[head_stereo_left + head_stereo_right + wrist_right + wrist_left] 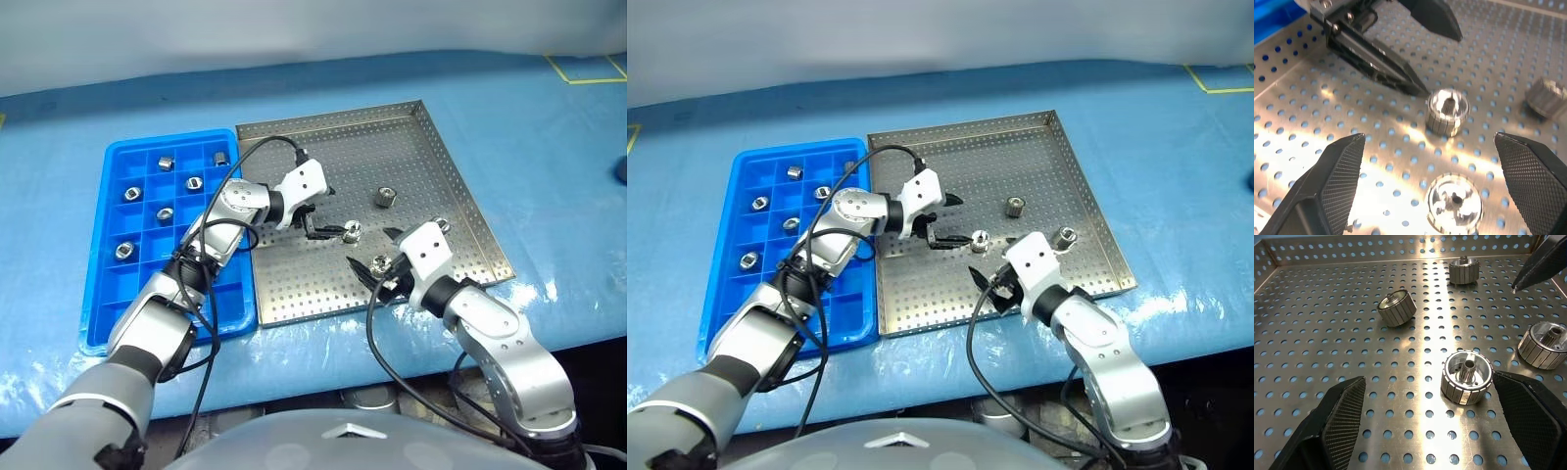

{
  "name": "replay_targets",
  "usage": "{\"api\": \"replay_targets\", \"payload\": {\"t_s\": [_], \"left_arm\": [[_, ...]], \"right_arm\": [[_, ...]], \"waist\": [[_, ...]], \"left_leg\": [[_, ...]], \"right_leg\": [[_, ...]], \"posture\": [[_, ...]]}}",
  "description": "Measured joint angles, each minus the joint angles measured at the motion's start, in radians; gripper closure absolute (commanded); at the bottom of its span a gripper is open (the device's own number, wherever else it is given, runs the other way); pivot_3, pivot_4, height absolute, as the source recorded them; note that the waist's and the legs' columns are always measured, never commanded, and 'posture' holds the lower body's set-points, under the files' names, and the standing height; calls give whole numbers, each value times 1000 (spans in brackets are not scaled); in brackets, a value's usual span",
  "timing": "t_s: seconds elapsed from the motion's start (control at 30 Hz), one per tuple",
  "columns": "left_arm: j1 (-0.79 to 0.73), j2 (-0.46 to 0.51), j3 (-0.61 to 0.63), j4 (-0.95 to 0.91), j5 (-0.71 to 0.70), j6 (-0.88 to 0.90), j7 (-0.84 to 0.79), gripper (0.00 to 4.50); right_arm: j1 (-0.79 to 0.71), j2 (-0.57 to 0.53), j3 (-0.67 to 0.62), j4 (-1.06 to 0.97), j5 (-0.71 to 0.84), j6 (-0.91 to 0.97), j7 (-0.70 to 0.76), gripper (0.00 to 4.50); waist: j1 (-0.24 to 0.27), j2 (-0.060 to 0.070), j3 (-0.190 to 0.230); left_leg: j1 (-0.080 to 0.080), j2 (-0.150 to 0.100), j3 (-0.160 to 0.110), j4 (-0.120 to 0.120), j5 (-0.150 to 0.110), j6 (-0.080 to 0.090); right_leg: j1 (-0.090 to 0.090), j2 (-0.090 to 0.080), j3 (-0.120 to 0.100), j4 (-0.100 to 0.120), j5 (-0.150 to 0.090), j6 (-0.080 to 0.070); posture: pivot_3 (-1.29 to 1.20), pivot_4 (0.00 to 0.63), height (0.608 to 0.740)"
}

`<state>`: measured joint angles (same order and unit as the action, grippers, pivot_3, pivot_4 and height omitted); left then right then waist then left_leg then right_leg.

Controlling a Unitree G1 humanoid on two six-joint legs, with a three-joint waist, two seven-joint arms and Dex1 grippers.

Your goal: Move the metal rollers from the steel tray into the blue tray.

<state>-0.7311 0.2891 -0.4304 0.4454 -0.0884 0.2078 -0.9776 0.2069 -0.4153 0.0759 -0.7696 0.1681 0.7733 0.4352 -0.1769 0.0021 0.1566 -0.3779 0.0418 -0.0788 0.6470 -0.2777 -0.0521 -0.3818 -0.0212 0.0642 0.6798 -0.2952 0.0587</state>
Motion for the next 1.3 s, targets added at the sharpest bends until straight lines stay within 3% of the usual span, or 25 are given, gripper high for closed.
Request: {"api": "replay_targets", "payload": {"t_s": [0.3, 0.6, 0.73, 0.87, 1.03, 1.3], "left_arm": [[-58, -62, -15, 129, 71, -84, -55, 0], [-68, -64, -25, 220, 161, -108, -54, 2813], [-58, -53, 6, 185, 146, -90, -55, 2819], [-26, -53, 133, 42, 64, -21, 11, 2819], [82, -19, 305, -274, -1, 139, 196, 2819], [451, 100, 528, -805, 0, 411, 445, 2819]], "right_arm": [[69, 39, -5, 5, 2, -11, -57, 37], [32, 59, -2, 16, 2, -23, -89, 0], [-1, 62, 7, 30, 0, -23, -94, 0], [-44, 63, 38, 61, -2, -23, -94, 0], [-158, 66, 102, 106, -7, -23, -85, 0], [-412, 115, 268, 235, -2, -73, 16, 0]], "waist": [[-33, 0, 0], [-67, 0, 0], [-67, 0, 0], [-61, 0, 0], [-52, 0, 0], [10, -1, 0]], "left_leg": [[0, 0, 1, 2, 0, 1], [0, 0, 1, 1, 0, 1], [0, 0, 1, 1, 0, 1], [0, 0, 1, 2, 0, 1], [1, 1, 0, 2, 0, 0], [1, 1, -2, 1, 1, -1]], "right_leg": [[1, 0, 2, 0, 1, 2], [1, 0, 3, 0, 1, 3], [1, 0, 2, 0, 1, 3], [0, 0, 2, 0, 1, 3], [1, 0, 3, 2, 1, 3], [1, 0, 1, 3, 1, 3]], "posture": [[-321, 150, 740], [-304, 150, 740], [-276, 150, 740], [-230, 150, 740], [-171, 150, 740], [-7, 150, 740]]}}
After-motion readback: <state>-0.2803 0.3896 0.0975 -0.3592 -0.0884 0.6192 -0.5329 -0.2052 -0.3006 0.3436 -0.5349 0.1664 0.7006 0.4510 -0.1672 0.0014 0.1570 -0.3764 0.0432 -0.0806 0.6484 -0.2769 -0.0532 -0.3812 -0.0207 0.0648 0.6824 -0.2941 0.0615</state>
